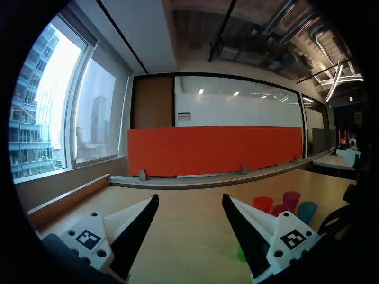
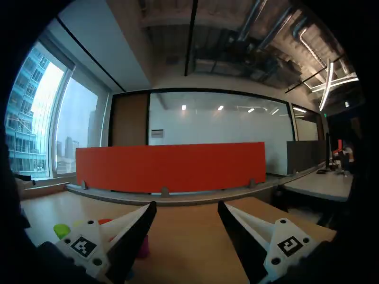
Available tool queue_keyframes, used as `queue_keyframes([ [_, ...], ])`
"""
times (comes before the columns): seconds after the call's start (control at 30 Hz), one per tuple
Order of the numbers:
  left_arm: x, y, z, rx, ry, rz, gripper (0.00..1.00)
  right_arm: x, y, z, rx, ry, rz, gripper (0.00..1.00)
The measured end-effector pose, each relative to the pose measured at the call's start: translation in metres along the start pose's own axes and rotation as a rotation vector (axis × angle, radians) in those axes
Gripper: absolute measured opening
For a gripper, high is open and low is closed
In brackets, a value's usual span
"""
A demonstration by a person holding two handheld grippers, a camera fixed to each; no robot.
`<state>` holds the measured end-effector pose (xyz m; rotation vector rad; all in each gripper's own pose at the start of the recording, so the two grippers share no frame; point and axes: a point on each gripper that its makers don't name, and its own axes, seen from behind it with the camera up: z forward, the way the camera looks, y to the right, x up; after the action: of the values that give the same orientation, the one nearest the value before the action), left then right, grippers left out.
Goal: Pour water
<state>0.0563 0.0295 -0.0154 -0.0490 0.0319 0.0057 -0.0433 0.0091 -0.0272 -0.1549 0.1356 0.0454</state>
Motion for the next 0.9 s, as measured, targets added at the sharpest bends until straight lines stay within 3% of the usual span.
queue_keyframes([
  [0.5,-0.027,0.003,0.004,0.028,0.014,0.014,0.99,-0.015,-0.004,-0.002,-0.011,-0.024,0.020,0.99],
  [0.9,-0.054,-0.007,0.009,0.045,0.005,0.023,0.99,-0.022,-0.004,-0.007,-0.021,-0.033,0.018,0.99],
])
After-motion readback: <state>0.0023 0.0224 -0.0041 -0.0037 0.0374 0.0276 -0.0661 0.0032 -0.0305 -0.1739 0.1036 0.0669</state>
